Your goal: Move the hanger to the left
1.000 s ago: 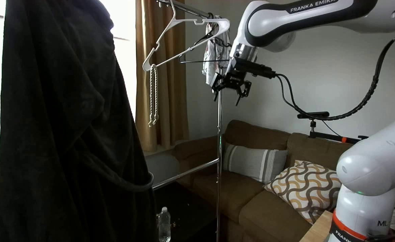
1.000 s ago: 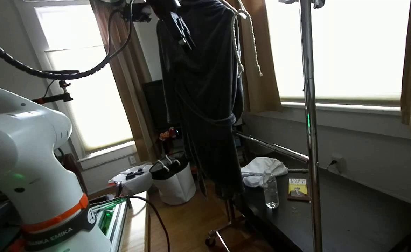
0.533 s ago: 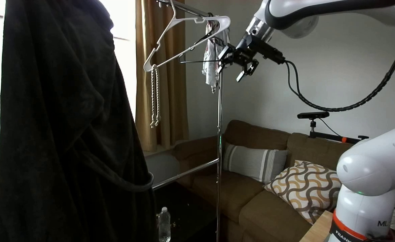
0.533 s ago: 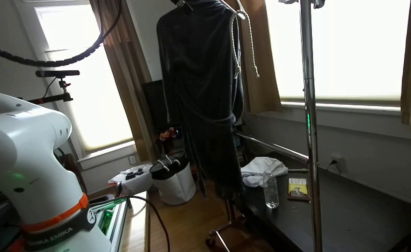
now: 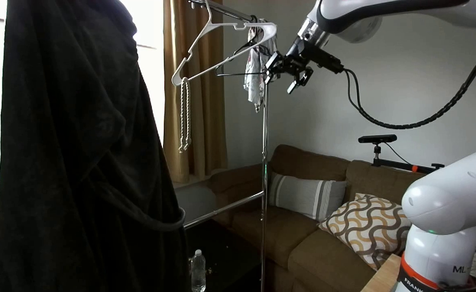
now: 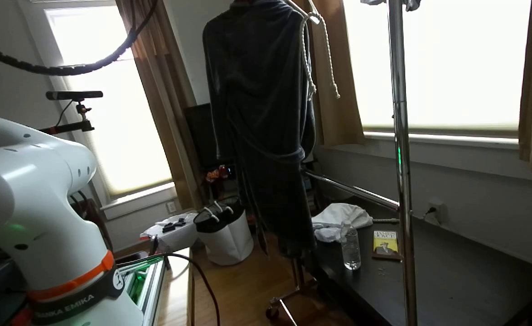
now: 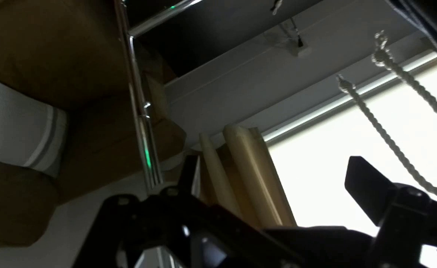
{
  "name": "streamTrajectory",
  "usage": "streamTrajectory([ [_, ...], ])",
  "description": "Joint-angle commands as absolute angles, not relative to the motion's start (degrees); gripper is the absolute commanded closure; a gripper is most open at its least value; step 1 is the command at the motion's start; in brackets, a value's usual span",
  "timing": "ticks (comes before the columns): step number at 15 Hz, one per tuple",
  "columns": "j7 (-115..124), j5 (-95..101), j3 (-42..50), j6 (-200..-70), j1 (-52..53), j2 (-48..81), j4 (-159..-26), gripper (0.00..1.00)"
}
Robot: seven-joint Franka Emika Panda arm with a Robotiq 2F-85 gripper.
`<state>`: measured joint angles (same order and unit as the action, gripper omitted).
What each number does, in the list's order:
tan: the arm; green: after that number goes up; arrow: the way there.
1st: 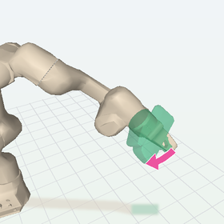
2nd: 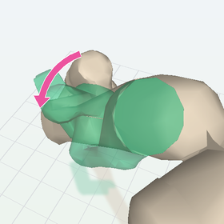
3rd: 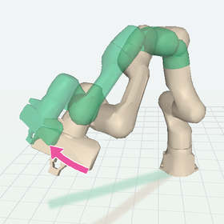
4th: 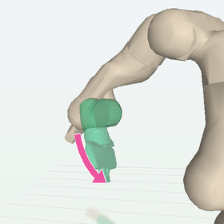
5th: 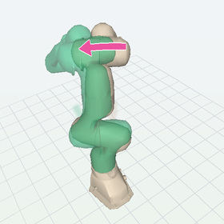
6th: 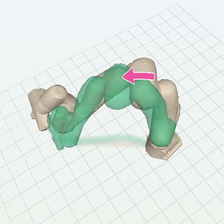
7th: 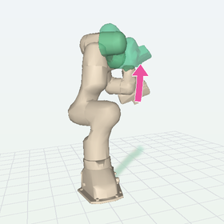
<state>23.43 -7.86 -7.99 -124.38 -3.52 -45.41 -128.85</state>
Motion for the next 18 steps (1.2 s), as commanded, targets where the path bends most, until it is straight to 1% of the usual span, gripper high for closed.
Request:
streamTrajectory([
  [1,13.23,-12.21,-2.37,-121.42,2.82,-44.91,-125.58,0.00],
  [6,-4.90,-15.40,8.67,-109.02,8.32,-40.70,-110.43,0.00],
  [7,-7.14,-16.12,10.05,-109.13,8.43,-39.97,-108.49,0.00],
  [8,-3.03,-15.11,6.62,-111.74,5.34,-43.05,-113.76,0.00],
  [11,-4.07,-15.37,7.53,-111.34,5.22,-42.36,-112.38,0.00],
  [18,-19.91,-7.92,8.77,-113.47,5.76,-39.13,-109.77,0.00],
])
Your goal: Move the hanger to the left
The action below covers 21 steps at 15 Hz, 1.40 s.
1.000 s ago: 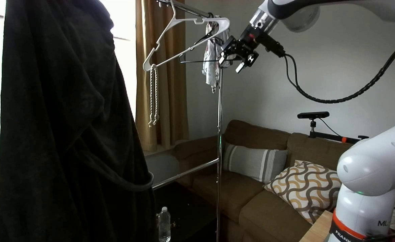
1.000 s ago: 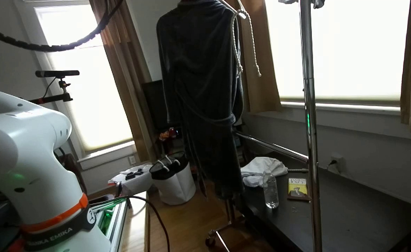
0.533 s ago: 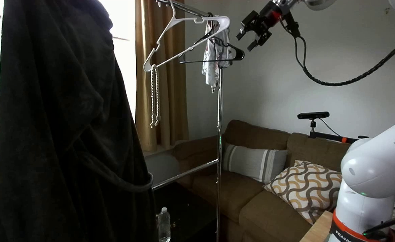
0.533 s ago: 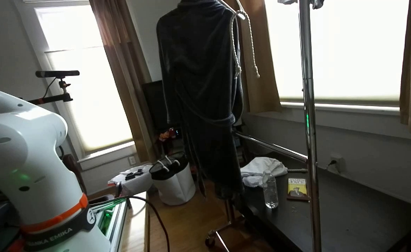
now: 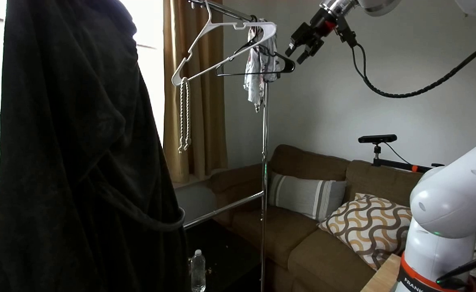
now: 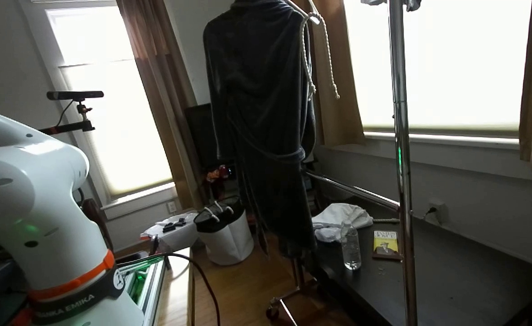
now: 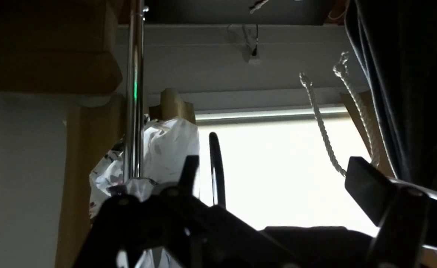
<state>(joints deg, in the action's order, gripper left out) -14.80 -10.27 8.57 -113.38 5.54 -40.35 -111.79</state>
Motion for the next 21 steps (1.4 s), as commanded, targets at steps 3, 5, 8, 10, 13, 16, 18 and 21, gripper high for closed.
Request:
streamTrajectory([
  [3,-24.47,-7.44,9.39,-115.02,6.56,-38.41,-108.62,0.00],
  [5,-26.36,-8.08,10.19,-117.69,6.77,-37.79,-109.27,0.20],
  [8,-27.74,-8.94,11.67,-121.87,6.83,-36.58,-111.20,0.38],
  [10,-27.94,-10.04,12.49,-123.49,7.13,-35.72,-111.88,0.55],
  [13,-28.13,-10.79,12.53,-123.00,7.25,-35.22,-112.07,0.77],
  [16,-27.85,-10.73,11.91,-122.46,7.04,-35.61,-112.01,1.00],
  [18,-27.49,-10.24,11.39,-122.45,6.78,-36.05,-111.87,1.00],
  [21,-27.04,-10.03,10.36,-123.25,6.85,-37.25,-111.29,0.98],
])
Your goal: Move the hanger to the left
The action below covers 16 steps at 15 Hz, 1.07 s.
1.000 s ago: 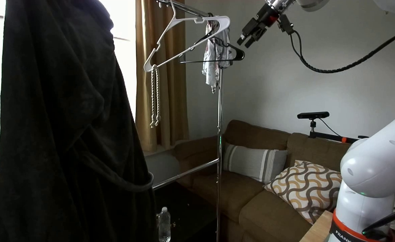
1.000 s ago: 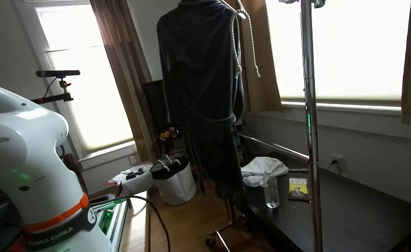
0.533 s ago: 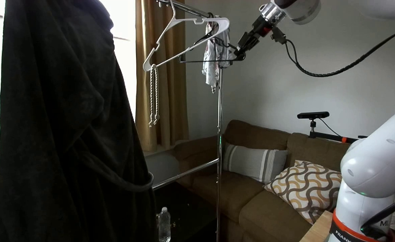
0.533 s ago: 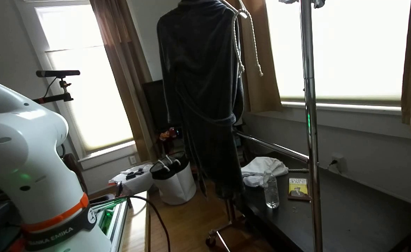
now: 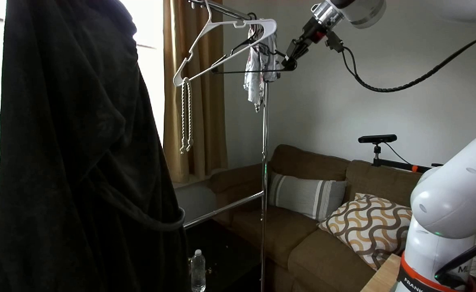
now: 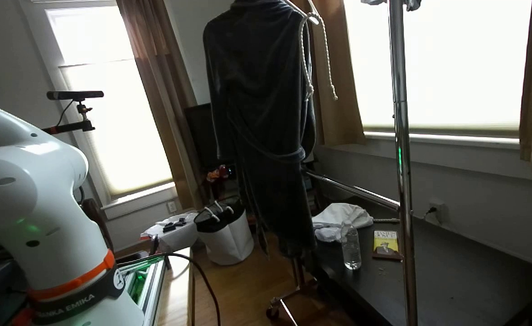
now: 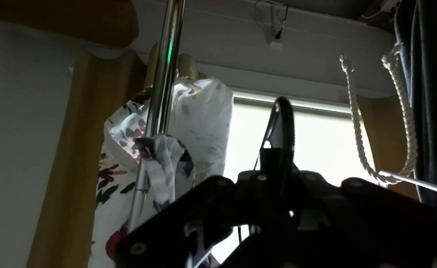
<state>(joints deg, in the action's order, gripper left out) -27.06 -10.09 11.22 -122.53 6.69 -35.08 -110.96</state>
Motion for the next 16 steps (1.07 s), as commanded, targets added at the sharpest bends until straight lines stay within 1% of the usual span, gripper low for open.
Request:
streamTrajectory([
  [1,-27.19,-10.47,10.21,-124.05,7.23,-37.87,-111.08,0.98],
  [3,-26.88,-11.42,9.96,-124.81,8.07,-39.48,-110.53,0.98],
  [5,-27.14,-13.56,10.61,-120.22,10.11,-41.21,-109.87,0.98],
  [8,-25.35,-15.50,10.71,-107.03,10.98,-44.71,-110.09,0.98],
  [10,-22.55,-14.28,9.79,-97.61,9.22,-46.84,-110.30,0.98],
  [16,-13.43,-14.64,9.13,-78.97,4.25,-53.27,-114.41,0.98],
])
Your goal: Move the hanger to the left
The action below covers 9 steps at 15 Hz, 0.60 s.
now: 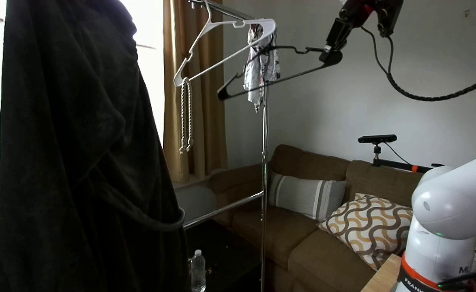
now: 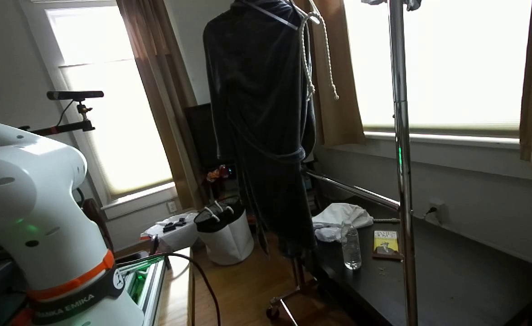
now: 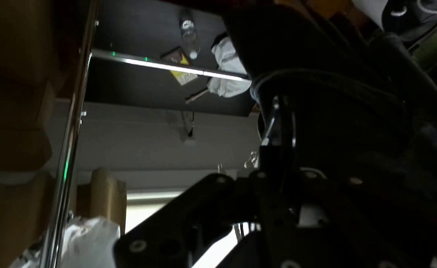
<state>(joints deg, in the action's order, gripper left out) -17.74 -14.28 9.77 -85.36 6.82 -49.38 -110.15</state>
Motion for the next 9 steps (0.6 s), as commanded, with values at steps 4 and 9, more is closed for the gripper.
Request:
streamTrajectory([
  [4,-12.27,-19.83,9.36,-69.35,4.66,-53.98,-118.71,0.98],
  [9,-15.78,-28.03,9.07,-63.67,5.64,-49.82,-118.61,0.98],
])
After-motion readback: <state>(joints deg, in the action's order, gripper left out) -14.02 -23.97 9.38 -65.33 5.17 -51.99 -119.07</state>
